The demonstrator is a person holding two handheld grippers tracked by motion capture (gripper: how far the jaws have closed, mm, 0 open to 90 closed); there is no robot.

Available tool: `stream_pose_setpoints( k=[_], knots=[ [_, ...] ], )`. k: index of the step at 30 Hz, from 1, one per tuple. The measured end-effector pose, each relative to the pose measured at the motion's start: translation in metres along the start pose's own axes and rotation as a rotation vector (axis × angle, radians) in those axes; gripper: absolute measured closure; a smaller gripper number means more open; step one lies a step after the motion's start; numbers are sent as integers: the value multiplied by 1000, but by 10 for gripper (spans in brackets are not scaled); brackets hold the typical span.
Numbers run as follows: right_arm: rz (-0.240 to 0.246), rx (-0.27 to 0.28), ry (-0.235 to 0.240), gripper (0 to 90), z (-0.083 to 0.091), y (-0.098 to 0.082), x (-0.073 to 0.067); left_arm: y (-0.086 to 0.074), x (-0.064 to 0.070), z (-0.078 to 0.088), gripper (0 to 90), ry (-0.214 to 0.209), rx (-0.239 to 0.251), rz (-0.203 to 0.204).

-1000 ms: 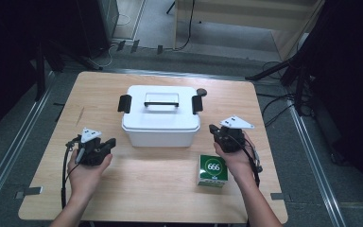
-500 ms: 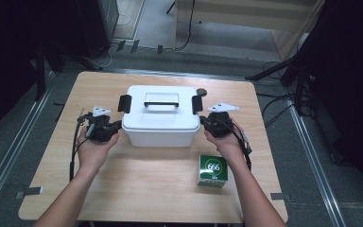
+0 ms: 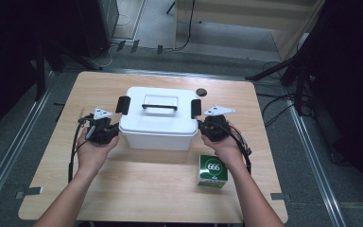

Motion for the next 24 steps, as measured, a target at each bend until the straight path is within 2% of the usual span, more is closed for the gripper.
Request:
stream_pose_setpoints(
  k=[3,7,14,18,19,20,23,24],
  knots=[
    [3,-6,15,900,4,-3,-7,-5,1,5,900,0,3,-1],
    [32,-11,20,900,8,-6,-14,-11,3,13,900,-2,11,7],
    [54,-15,34,900,16,-10,-27,-23,5,27,900,26,11,-4],
    [73,0,7,900,20,-11,-29,-28,8,34,900,24,32,8],
    [59,3,-6,884,21,-10,-27,-29,7,37,900,36,37,6],
    [49,11,-15,829,22,-10,-24,-30,5,40,899,53,48,4],
    [30,34,-35,591,26,-11,-14,-35,-3,51,804,80,77,19],
    [35,38,-41,519,27,-12,-11,-38,-6,55,758,92,82,12]
  ],
)
Point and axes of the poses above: each handheld gripper's, and its own axes: z roughly backward along the jaws, y roughly out of its top, x roughly to its right, the point moved 10 cm from there along -z, roughly forward along the jaws, and after that the axes turned 15 degrees about -y, right-handed, at the moved point
